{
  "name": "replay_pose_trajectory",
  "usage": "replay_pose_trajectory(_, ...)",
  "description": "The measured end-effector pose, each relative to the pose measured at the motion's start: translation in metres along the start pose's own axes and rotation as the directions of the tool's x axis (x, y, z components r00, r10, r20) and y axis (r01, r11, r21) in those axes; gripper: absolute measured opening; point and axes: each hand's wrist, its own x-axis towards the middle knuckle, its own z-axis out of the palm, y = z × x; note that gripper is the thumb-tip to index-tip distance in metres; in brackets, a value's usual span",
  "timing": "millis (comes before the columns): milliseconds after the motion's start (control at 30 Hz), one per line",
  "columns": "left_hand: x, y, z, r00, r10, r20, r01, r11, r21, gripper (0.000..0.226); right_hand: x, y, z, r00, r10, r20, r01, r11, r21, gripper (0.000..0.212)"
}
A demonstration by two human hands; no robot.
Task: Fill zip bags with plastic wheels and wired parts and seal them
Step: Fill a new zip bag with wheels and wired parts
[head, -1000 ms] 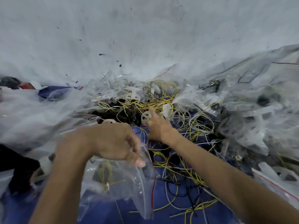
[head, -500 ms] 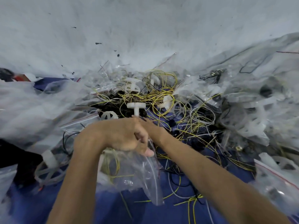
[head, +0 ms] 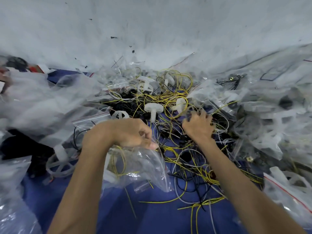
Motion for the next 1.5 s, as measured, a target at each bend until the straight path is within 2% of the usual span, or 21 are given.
replay_pose_trajectory(33,-0.001,0.000,0.001,1.000,-0.004,0.003,0.004,1.000,0.000,0.026,-0.003,0.004,0.004,0.988,0.073,0.139,-0.064,0.996,-0.069,0.051)
replay_pose_trajectory(100,-0.001,0.001,0.003,1.000,0.005,0.020,-0.005,1.000,-0.008,0.025,-0.009,0.001,0.016,0.963,0.070,0.261,-0.044,0.994,-0.104,0.060)
replay_pose_trajectory(200,0.003,0.000,0.008,0.999,0.007,0.032,-0.007,1.000,0.016,0.025,-0.014,-0.019,0.025,0.965,0.000,0.261,-0.001,1.000,0.006,0.056)
replay_pose_trajectory(333,0.004,-0.001,0.007,1.000,0.012,0.013,-0.012,0.999,0.048,0.026,-0.030,-0.034,0.030,0.955,-0.204,0.214,0.199,0.979,0.043,0.043)
replay_pose_trajectory(400,0.004,0.000,0.006,1.000,0.029,0.008,-0.029,0.999,0.044,0.026,-0.037,-0.034,0.025,0.920,-0.300,0.251,0.274,0.952,0.132,0.038)
replay_pose_trajectory(500,0.010,0.003,0.006,0.999,0.038,0.032,-0.040,0.997,0.073,0.027,-0.037,-0.022,0.007,0.851,-0.380,0.363,0.280,0.913,0.298,0.042)
replay_pose_trajectory(567,0.012,0.003,0.007,0.999,0.032,0.027,-0.034,0.997,0.074,0.027,-0.036,-0.015,-0.005,0.833,-0.369,0.412,0.265,0.920,0.287,0.044)
replay_pose_trajectory(600,0.013,0.002,0.007,0.999,0.034,0.023,-0.035,0.997,0.065,0.029,-0.035,-0.012,-0.011,0.862,-0.342,0.375,0.258,0.931,0.257,0.043)
replay_pose_trajectory(667,0.011,0.001,0.007,0.999,0.040,0.023,-0.041,0.998,0.038,0.036,-0.036,-0.011,-0.024,0.972,-0.203,0.115,0.168,0.951,0.260,0.037)
replay_pose_trajectory(700,0.010,0.001,0.007,0.999,0.044,0.026,-0.045,0.999,0.023,0.038,-0.034,-0.009,-0.030,0.994,-0.095,-0.058,0.107,0.954,0.281,0.033)
replay_pose_trajectory(733,0.010,0.000,0.007,0.998,0.050,0.028,-0.051,0.999,0.018,0.038,-0.032,-0.006,-0.035,0.983,0.015,-0.186,0.041,0.956,0.292,0.031)
replay_pose_trajectory(767,0.009,0.000,0.007,0.998,0.055,0.024,-0.056,0.998,0.026,0.036,-0.028,0.000,-0.037,0.969,0.115,-0.218,-0.048,0.956,0.291,0.033)
replay_pose_trajectory(800,0.008,-0.001,0.007,0.998,0.059,0.014,-0.059,0.997,0.044,0.033,-0.024,0.006,-0.037,0.969,0.199,-0.148,-0.153,0.949,0.275,0.039)
replay_pose_trajectory(867,0.008,-0.003,0.006,0.998,0.069,-0.010,-0.068,0.995,0.069,0.027,-0.020,0.014,-0.031,0.951,0.265,0.157,-0.292,0.939,0.183,0.053)
replay_pose_trajectory(933,0.009,-0.003,0.006,0.998,0.065,-0.007,-0.064,0.996,0.062,0.026,-0.019,0.011,-0.013,0.913,0.190,0.361,-0.221,0.974,0.047,0.063)
replay_pose_trajectory(1000,0.009,-0.003,0.006,0.998,0.054,0.010,-0.055,0.998,0.044,0.030,-0.018,0.004,0.002,0.905,0.123,0.407,-0.129,0.992,-0.014,0.070)
replay_pose_trajectory(1100,0.011,-0.003,0.007,0.999,0.045,0.010,-0.046,0.998,0.050,0.041,-0.012,0.000,0.002,0.897,0.100,0.431,-0.109,0.994,-0.004,0.069)
replay_pose_trajectory(1200,0.012,-0.006,0.007,0.999,0.053,0.011,-0.053,0.999,0.004,0.039,-0.010,0.013,-0.004,0.889,0.056,0.455,-0.078,0.996,0.031,0.063)
replay_pose_trajectory(1367,0.014,-0.010,0.007,0.998,0.063,0.015,-0.062,0.997,-0.044,0.034,-0.013,0.034,-0.013,0.920,0.066,0.387,-0.094,0.994,0.053,0.046)
replay_pose_trajectory(1433,0.015,-0.013,0.007,0.997,0.071,0.008,-0.071,0.997,-0.040,0.039,-0.015,0.035,-0.015,0.980,0.088,0.179,-0.113,0.984,0.136,0.040)
replay_pose_trajectory(1500,0.014,-0.015,0.007,0.997,0.084,-0.002,-0.084,0.995,-0.054,0.046,-0.016,0.031,-0.016,0.985,0.108,-0.132,-0.072,0.965,0.251,0.046)
